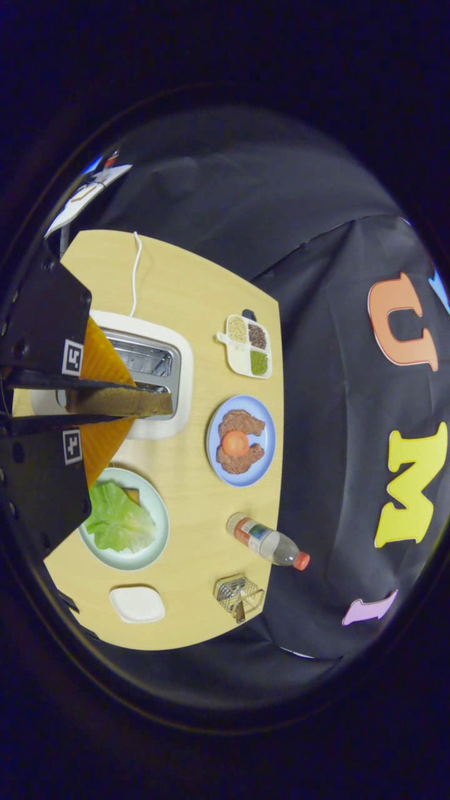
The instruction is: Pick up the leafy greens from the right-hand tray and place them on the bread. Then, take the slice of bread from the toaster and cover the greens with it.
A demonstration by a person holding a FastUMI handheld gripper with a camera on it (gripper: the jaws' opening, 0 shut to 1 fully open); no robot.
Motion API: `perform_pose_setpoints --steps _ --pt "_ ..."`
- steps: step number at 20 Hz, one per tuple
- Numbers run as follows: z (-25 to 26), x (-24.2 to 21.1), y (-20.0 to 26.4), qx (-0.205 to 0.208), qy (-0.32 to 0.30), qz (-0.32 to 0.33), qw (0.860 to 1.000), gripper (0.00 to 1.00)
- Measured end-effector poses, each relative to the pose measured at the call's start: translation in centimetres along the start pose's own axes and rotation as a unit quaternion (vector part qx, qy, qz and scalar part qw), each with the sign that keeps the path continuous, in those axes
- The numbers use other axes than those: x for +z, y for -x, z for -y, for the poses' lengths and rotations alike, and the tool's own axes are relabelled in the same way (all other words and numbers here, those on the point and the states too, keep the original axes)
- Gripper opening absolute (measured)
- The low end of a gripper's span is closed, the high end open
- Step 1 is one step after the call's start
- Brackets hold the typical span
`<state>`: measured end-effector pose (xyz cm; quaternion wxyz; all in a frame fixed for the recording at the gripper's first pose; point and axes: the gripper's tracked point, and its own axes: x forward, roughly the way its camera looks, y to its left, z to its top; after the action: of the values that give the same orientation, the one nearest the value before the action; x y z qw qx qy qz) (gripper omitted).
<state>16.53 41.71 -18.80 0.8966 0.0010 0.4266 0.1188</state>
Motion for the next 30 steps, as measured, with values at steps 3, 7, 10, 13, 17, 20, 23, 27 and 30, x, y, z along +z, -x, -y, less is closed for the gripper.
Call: perform_pose_setpoints --steps 3,7,10,13,17,20,23,27,30 --pt "0.3 1.5 2.5 0.019 -0.009 0.021 1.000 0.16" --pt "0.7 2.5 5.3 0.068 -0.047 0.026 0.996 0.16" --pt "2.9 3.0 5.9 0.077 -0.063 0.033 0.994 0.16" --pt "5.5 2.8 5.8 0.075 -0.075 0.027 0.994 0.16" --pt "9.9 1.7 3.5 0.053 -0.100 0.000 0.994 0.17" --pt "12.1 0.6 1.2 0.045 -0.114 -0.021 0.992 0.16" --pt "13.8 -0.9 -1.2 0.043 -0.120 -0.047 0.991 0.17" --pt "14.9 -2.4 -4.4 0.064 -0.128 -0.065 0.988 0.16" --pt "16.8 -3.7 -6.5 0.053 -0.108 -0.070 0.990 0.17"
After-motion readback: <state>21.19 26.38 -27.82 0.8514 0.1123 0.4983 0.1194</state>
